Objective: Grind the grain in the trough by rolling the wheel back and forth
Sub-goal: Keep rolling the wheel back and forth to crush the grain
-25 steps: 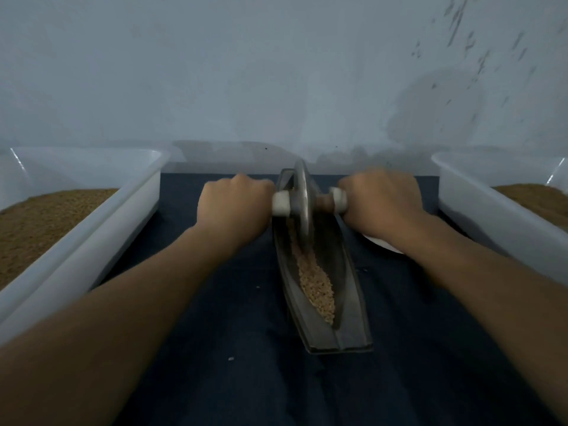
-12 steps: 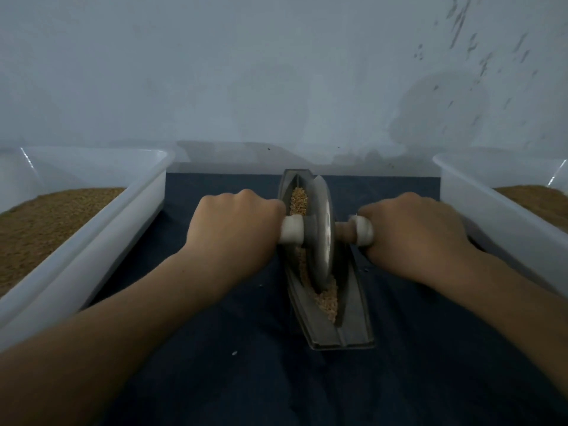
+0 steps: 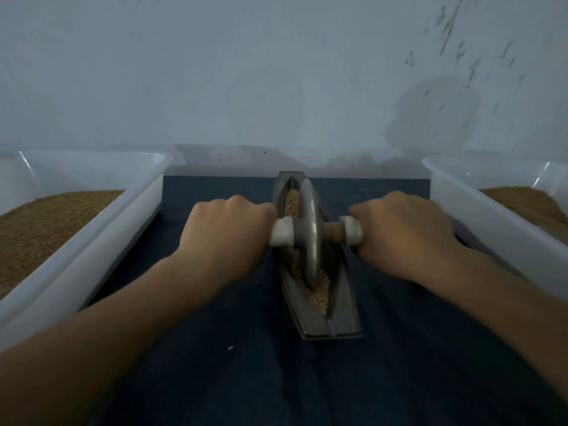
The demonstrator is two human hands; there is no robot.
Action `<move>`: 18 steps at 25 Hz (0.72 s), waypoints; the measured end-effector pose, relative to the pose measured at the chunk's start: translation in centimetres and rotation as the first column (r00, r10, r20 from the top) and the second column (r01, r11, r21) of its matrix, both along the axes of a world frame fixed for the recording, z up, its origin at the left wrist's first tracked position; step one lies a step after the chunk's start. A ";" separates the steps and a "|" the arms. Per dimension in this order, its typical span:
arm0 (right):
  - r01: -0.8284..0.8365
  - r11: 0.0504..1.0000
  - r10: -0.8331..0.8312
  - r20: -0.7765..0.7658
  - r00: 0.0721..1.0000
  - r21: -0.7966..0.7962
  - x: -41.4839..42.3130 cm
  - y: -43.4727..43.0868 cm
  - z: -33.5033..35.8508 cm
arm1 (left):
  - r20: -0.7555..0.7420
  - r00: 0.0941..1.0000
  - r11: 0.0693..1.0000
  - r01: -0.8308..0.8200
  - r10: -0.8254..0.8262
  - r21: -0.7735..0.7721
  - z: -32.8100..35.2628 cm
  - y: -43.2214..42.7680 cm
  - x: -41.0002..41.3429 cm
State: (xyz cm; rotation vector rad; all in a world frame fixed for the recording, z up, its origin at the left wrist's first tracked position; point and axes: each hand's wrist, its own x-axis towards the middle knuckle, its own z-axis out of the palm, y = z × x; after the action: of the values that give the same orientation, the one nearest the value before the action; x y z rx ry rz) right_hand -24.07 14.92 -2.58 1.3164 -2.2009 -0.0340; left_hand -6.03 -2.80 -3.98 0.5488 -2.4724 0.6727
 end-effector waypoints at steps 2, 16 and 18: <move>-0.011 1.000 0.011 -0.011 1.000 0.004 0.5 1.6 0.4 | -0.020 0.999 0.999 0.030 -0.030 -0.042 0.7 0.9 1.1; -0.022 1.000 0.022 -0.019 1.000 0.008 -0.8 -1.0 0.1 | -0.025 1.000 0.999 -0.009 0.010 0.034 -0.3 -0.4 -0.6; -0.060 0.998 0.060 -0.034 0.998 0.000 0.1 1.2 0.3 | -0.031 0.998 0.998 0.049 -0.050 -0.028 0.4 0.8 1.2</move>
State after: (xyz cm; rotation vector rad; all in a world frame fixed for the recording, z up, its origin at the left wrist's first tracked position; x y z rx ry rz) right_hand -23.95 16.10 -2.24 1.3710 -2.1319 -0.0320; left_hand -4.80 -2.03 -3.59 0.4831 -2.4359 0.6719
